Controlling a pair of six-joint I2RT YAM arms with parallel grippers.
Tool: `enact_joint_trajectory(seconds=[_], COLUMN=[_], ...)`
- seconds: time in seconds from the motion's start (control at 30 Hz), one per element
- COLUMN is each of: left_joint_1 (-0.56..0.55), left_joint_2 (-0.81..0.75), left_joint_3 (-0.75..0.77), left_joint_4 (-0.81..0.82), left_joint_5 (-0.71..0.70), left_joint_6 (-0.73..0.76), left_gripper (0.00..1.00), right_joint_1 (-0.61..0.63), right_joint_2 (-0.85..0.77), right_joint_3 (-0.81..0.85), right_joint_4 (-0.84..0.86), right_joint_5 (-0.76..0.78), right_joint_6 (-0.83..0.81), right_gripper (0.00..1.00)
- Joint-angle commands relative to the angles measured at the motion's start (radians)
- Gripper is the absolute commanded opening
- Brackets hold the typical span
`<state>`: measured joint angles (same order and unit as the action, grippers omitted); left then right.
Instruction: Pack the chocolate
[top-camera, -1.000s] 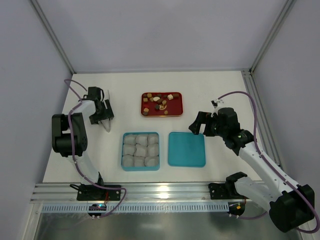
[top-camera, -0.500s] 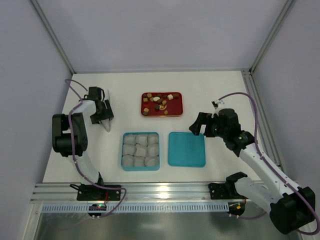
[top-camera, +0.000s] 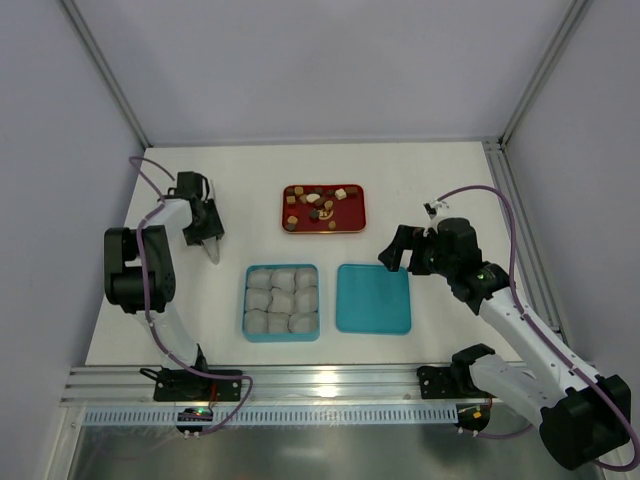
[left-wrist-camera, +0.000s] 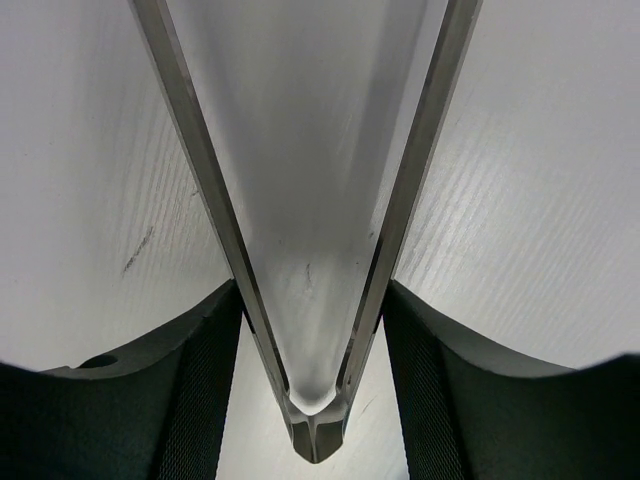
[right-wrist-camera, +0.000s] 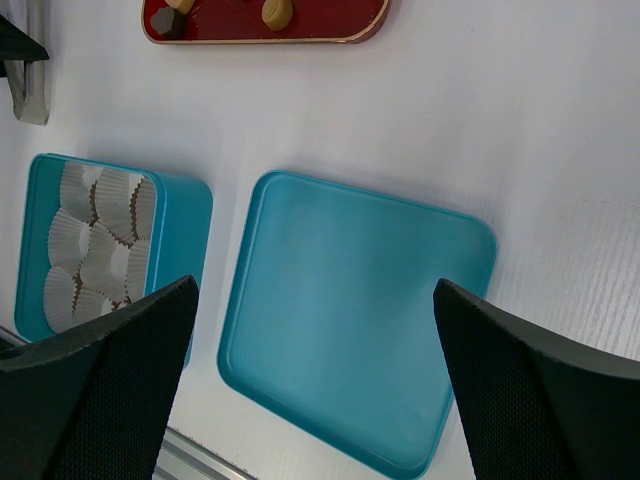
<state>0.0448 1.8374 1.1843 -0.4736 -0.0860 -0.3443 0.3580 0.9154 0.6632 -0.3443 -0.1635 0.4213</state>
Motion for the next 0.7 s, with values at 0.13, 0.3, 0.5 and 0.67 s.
enact_joint_trajectory(seconds=[0.13,0.3,0.5,0.67], left_joint_1=[-0.008,-0.011,-0.025,-0.036], left_joint_2=[-0.047,-0.099,-0.179,-0.239], left_joint_3=[0.081,0.12,0.133,0.127], left_joint_4=[-0.031,-0.086,-0.172,-0.224], left_joint_5=[-0.026,-0.049,-0.084,-0.089], left_joint_6=[-0.005,-0.018,-0.039,-0.045], left_gripper=[0.55,0.55,0.54,0.54], right_joint_1=[0.004,0.004,0.002,0.006], right_joint_2=[-0.018,-0.013,-0.009,-0.003], right_joint_3=[0.001,0.003,0.007,0.009], right_joint_4=[0.039,0.039,0.039,0.039], right_joint_5=[0.001,0.001,0.002,0.001], right_joint_6=[0.005,0.007,0.005,0.007], right_gripper=[1.0,1.0,1.0,1.0])
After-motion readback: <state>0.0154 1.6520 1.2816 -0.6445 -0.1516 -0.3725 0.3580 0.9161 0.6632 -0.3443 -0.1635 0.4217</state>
